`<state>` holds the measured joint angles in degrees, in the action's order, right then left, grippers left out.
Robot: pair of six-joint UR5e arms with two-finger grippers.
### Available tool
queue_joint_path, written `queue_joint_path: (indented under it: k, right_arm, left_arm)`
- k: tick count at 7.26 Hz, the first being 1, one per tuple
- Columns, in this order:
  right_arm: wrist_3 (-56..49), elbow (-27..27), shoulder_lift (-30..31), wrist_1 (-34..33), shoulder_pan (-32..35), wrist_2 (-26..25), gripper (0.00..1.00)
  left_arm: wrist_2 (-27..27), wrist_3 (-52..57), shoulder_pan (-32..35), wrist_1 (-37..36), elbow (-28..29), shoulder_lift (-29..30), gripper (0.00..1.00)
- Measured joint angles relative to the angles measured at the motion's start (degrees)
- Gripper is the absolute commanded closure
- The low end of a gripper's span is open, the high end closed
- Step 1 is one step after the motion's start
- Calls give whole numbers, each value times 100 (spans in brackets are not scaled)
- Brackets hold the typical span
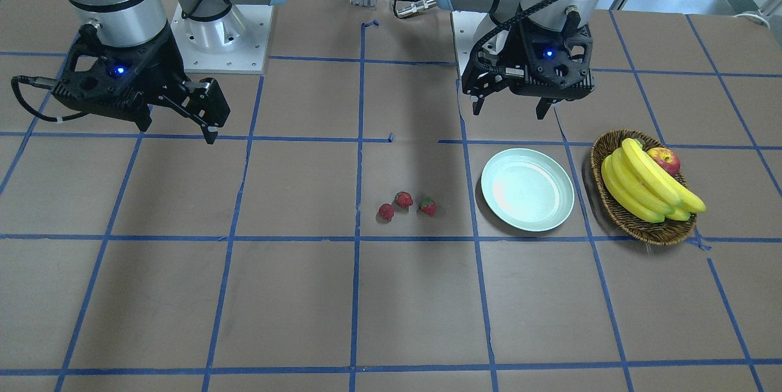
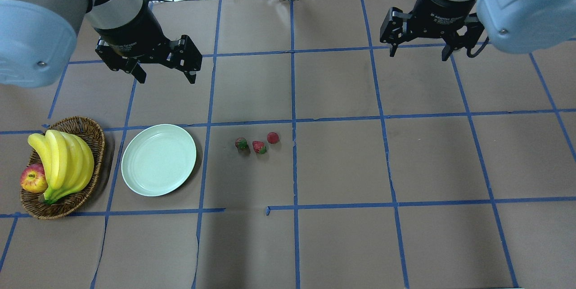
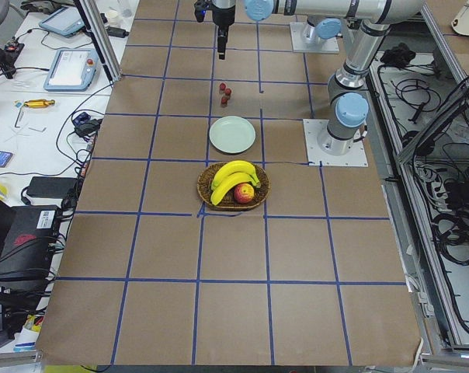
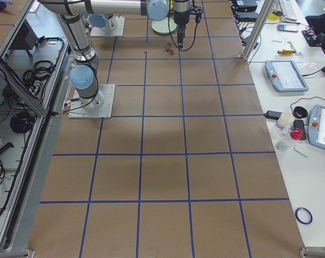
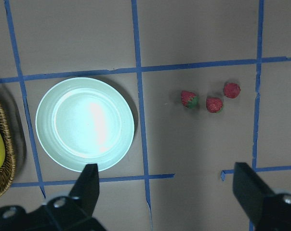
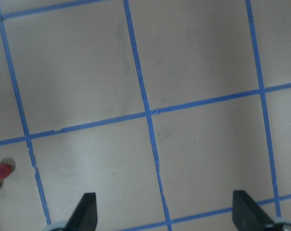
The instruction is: Collect all strawberries into plate
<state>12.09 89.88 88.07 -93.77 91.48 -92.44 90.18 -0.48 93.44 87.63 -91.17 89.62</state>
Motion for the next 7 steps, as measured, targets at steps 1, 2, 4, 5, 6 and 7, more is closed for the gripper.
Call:
queue_joint_path:
  k: [1,2,4,5,6,7]
  right_arm:
    - [13,-100,9,386,-9,79,0]
    - [30,-211,0,496,-9,225,0]
    - [26,-389,-13,403,-8,558,0]
    - [-12,-422,-16,354,-9,565,0]
    - [-30,-428,-17,262,-10,536,0]
    - [-43,-422,-17,138,-10,521,0]
  left_arm:
    - [0,-3,4,0,-1,5,0]
    - [0,-4,6,0,0,5,0]
    - [5,-5,10,0,-6,-15,0]
    - [5,-5,14,0,-5,-20,0]
    - [0,-11,15,0,-5,-12,0]
    - [-5,-27,16,-2,-10,32,0]
